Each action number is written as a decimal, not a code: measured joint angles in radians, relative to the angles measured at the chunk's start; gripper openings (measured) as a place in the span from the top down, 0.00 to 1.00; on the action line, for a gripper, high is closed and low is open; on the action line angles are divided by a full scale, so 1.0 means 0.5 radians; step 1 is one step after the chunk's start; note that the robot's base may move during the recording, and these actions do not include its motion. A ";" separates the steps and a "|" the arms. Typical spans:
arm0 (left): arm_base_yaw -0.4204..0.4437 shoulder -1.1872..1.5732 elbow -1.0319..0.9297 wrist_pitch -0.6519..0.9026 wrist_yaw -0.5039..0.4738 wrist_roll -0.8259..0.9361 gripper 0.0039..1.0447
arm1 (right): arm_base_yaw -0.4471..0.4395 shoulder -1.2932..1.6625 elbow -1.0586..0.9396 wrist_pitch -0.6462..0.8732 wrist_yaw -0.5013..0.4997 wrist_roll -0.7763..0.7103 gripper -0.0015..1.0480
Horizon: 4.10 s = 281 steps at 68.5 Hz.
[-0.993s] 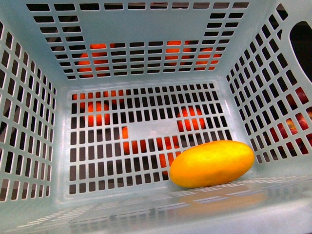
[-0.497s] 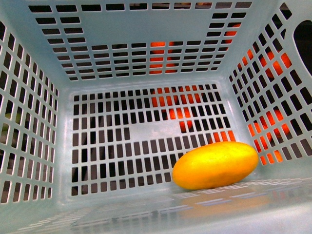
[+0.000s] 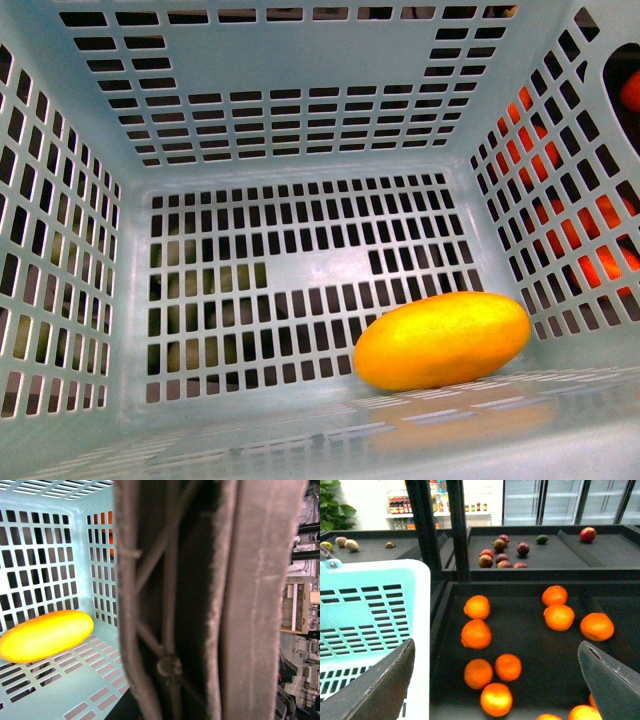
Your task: Pick mango and avocado into basket
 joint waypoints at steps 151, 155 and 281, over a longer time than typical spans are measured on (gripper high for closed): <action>0.002 0.003 0.003 0.000 0.005 0.003 0.87 | -0.674 3.115 1.160 -0.067 0.040 0.823 0.08; 0.002 0.003 0.003 0.000 0.000 0.003 0.87 | -0.643 3.220 1.202 -0.042 0.031 0.896 0.08; 0.002 0.003 0.003 0.000 0.000 0.003 0.87 | -0.609 3.732 1.433 -0.012 -0.055 1.418 0.08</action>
